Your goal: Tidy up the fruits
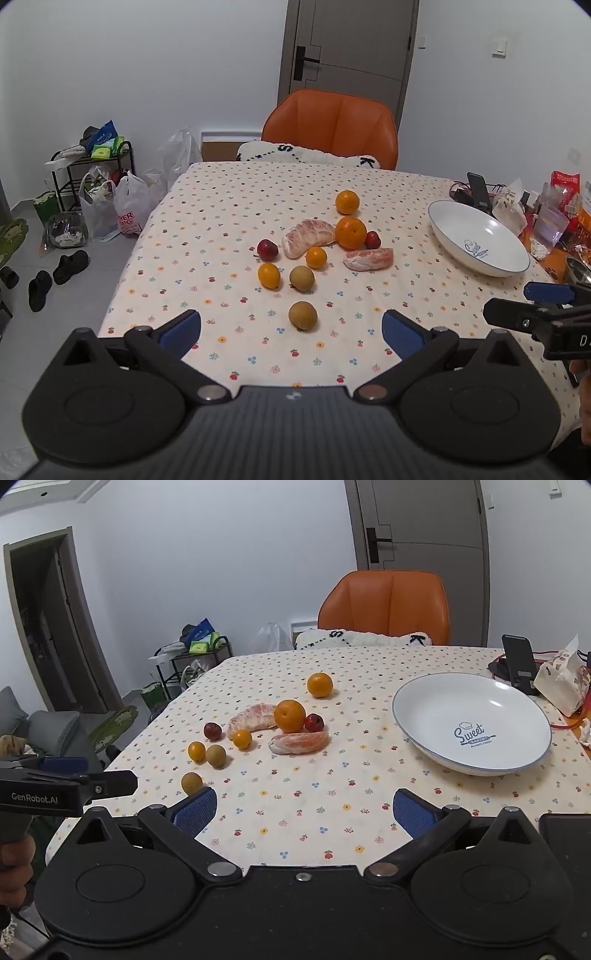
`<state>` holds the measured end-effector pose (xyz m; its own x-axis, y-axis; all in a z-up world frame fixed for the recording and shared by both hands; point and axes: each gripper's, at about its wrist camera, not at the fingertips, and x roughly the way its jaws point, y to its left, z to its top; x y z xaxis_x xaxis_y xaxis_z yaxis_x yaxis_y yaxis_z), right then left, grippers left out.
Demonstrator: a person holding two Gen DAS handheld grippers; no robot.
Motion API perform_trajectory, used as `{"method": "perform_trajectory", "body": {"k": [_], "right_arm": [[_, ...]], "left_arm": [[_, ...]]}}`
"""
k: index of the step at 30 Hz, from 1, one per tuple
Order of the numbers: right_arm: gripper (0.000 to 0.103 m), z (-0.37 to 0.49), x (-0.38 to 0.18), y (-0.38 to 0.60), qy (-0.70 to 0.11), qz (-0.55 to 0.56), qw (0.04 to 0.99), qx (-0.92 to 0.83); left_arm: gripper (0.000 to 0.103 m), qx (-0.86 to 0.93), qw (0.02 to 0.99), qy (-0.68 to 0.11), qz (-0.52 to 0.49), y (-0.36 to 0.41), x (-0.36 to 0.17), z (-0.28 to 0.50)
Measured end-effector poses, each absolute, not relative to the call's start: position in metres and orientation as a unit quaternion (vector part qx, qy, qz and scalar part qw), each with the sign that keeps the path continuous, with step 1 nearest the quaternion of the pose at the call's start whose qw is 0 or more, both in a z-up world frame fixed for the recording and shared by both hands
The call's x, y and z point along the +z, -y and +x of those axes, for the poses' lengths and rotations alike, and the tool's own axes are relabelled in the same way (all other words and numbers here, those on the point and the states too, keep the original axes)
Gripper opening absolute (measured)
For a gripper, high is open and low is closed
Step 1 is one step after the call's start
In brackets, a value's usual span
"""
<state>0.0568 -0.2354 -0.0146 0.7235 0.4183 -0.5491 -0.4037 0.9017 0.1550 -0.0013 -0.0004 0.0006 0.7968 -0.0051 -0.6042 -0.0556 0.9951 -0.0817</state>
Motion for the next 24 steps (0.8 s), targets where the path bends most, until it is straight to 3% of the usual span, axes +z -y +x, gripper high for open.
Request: {"method": "perform_trajectory", "body": {"k": [24], "right_arm": [[0.103,0.0578,-0.01,0.2336,-0.302,0.01,0.928,0.218]], "left_arm": [[0.103,0.008,0.947,-0.317,-0.057,-0.0055,0.0034,-0.0008]]}}
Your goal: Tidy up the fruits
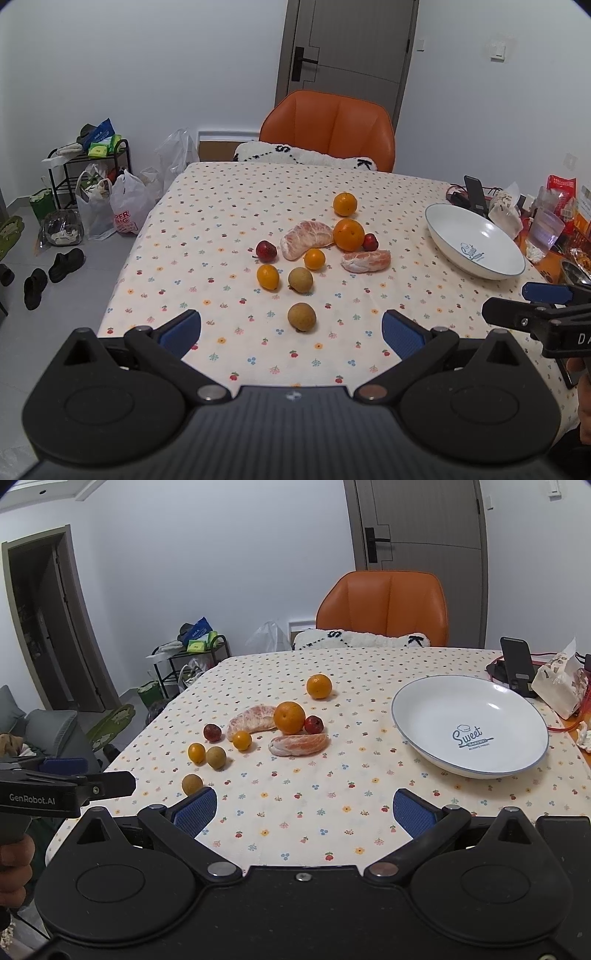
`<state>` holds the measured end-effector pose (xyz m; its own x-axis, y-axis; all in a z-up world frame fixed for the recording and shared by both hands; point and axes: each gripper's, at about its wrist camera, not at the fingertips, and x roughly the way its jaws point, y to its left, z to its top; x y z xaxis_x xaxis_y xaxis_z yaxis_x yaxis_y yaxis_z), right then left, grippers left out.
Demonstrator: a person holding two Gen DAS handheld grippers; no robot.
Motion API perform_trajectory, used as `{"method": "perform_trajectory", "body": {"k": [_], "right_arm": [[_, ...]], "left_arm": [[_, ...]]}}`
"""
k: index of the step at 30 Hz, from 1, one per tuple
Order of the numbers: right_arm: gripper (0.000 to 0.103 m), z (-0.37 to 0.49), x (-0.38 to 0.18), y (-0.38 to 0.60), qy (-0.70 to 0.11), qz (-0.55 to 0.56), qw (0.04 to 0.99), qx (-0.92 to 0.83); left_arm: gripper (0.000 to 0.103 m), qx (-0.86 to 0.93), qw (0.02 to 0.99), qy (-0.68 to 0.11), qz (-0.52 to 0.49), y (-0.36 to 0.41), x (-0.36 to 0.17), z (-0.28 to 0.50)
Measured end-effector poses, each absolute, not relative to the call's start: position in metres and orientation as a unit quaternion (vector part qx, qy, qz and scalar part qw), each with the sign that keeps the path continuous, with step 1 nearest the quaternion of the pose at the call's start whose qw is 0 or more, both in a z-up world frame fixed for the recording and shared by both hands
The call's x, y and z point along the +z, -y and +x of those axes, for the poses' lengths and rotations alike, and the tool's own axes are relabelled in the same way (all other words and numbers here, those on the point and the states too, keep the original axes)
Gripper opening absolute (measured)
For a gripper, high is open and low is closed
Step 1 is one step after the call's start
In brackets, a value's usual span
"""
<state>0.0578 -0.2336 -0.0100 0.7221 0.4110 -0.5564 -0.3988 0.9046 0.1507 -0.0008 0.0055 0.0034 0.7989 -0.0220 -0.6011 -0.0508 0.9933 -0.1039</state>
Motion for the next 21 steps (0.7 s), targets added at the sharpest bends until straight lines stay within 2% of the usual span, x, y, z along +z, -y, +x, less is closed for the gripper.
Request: {"method": "perform_trajectory", "body": {"k": [21], "right_arm": [[0.103,0.0558,-0.0124,0.2362,-0.301,0.009,0.929,0.215]], "left_arm": [[0.103,0.006,0.949,-0.313,-0.045,0.0015,0.005,-0.0041]]}}
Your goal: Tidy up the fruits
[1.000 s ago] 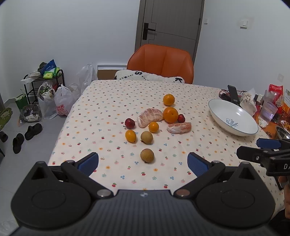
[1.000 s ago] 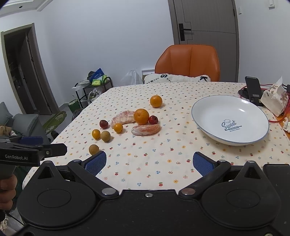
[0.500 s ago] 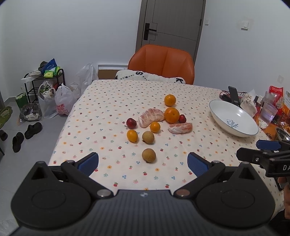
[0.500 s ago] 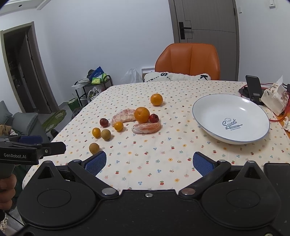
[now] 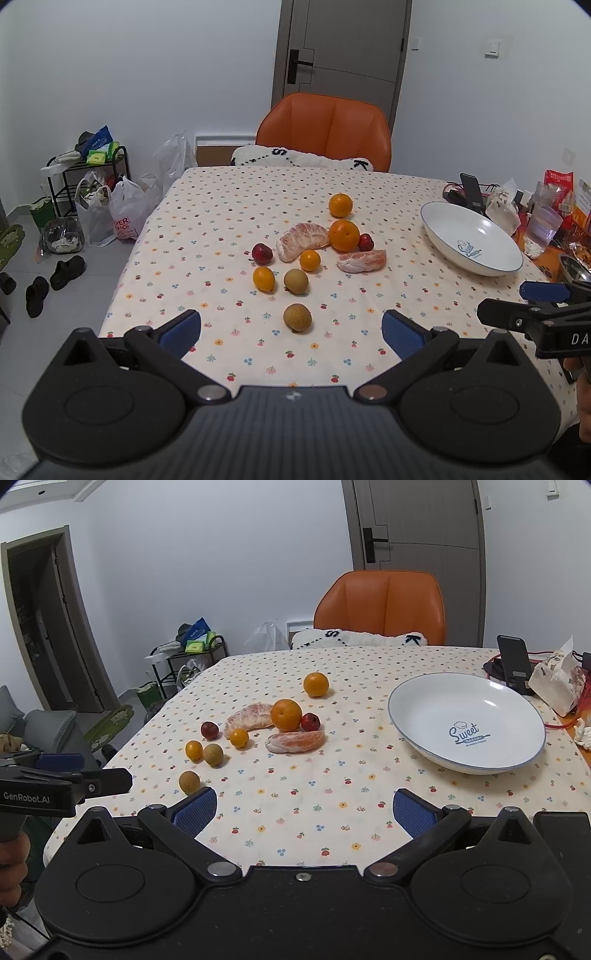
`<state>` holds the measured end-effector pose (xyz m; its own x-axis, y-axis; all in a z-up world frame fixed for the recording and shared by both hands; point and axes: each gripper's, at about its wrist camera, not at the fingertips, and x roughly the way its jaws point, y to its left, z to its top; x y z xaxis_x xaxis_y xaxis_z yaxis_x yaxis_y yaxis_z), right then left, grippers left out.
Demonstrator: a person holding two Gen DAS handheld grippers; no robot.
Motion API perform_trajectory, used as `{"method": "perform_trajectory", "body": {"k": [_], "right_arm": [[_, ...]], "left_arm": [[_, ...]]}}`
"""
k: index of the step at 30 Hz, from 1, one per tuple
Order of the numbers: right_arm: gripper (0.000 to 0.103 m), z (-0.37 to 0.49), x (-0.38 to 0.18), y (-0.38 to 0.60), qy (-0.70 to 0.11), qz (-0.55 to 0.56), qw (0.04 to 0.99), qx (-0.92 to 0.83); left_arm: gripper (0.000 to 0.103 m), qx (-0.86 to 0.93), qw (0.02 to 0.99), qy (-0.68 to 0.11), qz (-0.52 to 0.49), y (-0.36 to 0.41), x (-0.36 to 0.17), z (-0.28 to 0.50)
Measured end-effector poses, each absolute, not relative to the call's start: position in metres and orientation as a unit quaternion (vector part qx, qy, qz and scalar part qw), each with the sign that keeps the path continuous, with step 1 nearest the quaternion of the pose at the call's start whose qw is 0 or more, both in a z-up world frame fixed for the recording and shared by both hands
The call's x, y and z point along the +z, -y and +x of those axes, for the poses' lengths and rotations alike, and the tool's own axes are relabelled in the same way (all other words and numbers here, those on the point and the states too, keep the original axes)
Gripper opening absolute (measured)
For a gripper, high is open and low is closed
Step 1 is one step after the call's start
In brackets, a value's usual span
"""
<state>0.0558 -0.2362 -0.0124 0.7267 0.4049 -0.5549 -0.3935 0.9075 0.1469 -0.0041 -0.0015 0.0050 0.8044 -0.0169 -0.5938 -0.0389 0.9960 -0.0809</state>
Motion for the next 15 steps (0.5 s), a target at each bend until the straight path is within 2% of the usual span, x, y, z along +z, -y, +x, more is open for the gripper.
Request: {"method": "perform_trajectory", "body": {"k": [15], "right_arm": [[0.103,0.0562,-0.012,0.2358,-0.3,0.01,0.929,0.215]], "left_arm": [[0.103,0.001,0.949,-0.312,-0.042,0.003,0.0058,-0.0046]]}}
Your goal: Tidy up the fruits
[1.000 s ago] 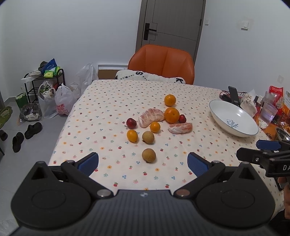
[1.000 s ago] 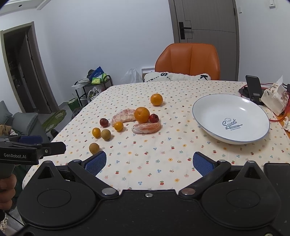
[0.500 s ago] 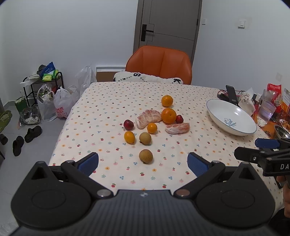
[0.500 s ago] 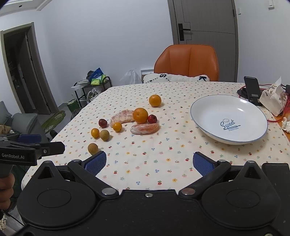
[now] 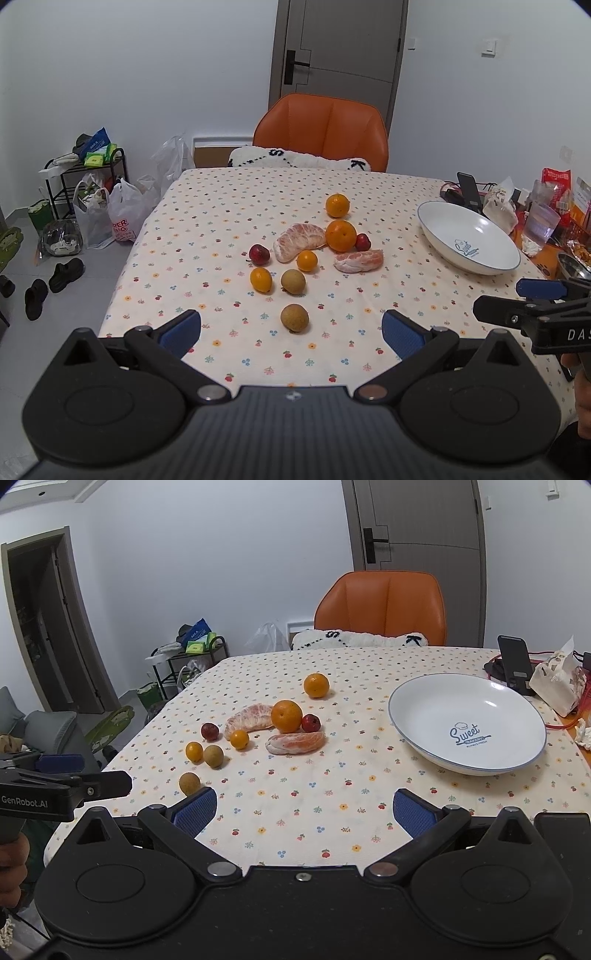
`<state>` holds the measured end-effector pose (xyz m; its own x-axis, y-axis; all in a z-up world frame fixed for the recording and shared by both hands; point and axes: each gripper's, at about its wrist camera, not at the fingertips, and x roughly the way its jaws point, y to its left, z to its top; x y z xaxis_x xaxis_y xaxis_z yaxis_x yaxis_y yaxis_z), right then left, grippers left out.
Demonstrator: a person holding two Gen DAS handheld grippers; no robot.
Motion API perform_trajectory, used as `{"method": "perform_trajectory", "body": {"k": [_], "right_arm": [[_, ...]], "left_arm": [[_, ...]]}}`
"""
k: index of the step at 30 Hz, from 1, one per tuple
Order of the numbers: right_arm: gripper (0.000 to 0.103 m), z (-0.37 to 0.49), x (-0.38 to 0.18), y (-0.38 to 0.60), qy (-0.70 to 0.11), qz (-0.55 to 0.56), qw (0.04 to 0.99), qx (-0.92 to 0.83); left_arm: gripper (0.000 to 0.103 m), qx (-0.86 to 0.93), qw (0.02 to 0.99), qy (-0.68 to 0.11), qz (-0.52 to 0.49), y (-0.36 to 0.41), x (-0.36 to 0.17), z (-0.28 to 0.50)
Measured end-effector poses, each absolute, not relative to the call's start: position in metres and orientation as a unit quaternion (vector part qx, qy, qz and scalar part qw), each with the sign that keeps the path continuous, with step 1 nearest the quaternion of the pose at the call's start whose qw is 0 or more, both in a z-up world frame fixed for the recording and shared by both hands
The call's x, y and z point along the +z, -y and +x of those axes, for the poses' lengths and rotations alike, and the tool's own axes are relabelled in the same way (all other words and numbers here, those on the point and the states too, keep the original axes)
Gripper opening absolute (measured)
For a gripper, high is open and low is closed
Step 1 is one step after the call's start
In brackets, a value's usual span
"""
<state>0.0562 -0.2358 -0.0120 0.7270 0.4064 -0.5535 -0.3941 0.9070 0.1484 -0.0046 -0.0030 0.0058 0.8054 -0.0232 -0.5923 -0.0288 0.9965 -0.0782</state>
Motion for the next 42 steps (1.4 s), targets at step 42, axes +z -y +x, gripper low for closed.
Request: {"method": "perform_trajectory", "body": {"k": [42], "right_arm": [[0.103,0.13,-0.036,0.225,-0.34,0.049,0.906,0.247]], "left_arm": [[0.09,-0.01,0.941,-0.333,-0.064,-0.002,-0.035,0.05]]}}
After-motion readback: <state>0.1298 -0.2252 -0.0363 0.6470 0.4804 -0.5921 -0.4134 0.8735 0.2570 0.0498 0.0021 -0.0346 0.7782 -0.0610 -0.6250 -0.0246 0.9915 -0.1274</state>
